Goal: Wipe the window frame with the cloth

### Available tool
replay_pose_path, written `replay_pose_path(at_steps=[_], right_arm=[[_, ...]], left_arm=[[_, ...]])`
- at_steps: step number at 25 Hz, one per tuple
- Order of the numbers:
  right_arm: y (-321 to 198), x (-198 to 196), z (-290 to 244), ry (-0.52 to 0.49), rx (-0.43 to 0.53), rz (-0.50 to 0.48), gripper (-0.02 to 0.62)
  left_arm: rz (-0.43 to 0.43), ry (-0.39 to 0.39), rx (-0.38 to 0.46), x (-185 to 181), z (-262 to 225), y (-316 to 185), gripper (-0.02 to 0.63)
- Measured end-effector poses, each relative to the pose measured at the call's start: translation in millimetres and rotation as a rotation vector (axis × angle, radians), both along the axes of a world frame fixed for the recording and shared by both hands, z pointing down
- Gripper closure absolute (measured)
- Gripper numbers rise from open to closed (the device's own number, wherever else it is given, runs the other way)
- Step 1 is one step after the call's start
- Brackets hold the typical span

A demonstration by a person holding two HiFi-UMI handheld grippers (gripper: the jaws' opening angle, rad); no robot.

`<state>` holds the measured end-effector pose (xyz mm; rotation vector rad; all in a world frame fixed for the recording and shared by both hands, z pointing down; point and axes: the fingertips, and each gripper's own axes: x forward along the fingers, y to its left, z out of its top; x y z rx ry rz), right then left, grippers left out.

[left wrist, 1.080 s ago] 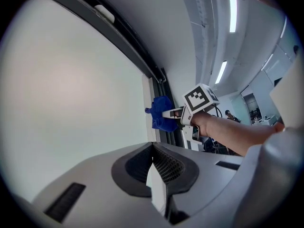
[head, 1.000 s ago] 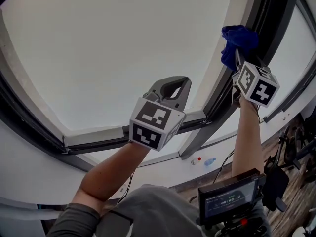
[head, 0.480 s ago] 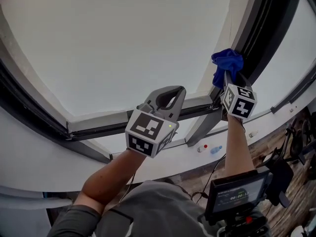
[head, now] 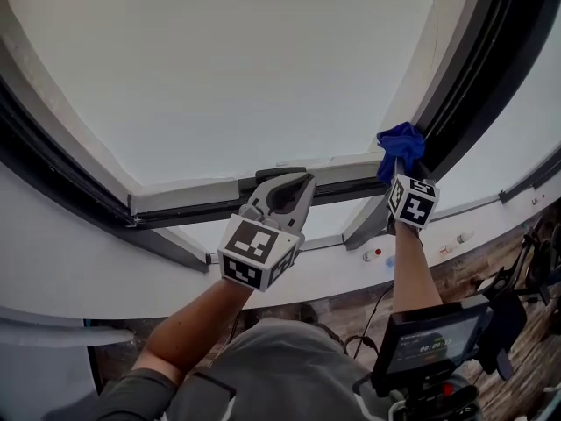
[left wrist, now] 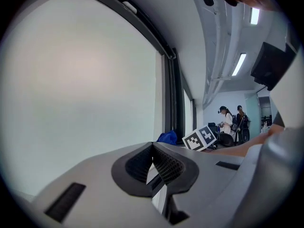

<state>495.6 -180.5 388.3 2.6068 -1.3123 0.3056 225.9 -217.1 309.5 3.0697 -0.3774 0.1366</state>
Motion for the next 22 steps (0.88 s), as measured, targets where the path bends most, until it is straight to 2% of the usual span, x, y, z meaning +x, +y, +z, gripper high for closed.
replay_pose_path(at_steps=[6,10,18,22], right_arm=[[3.1,2.2,72.6,-0.135,-0.079,0.016,0.472],[7.1,5.2,97.4,-0.204,-0.072,0.034,0.472],[-1.2,7.7,86.2,-0.221,-0.069,0.035,0.471],[-5.9,-6.0,40.1,-0.203,0.02,0.0,0.472]], left_arm=[[-0.036,-0.041,-0.016,-15.6,23.2,-1.5,0.598],[-0.07,-0.044,-0.023,-26.7,27.8,-7.4,0.598],[-0.111,-0.012,-0.004,-34.0,14.8,-20.4,0.598],[-0.119,0.021,0.006,-34.3,-2.2,-26.0,0.598]])
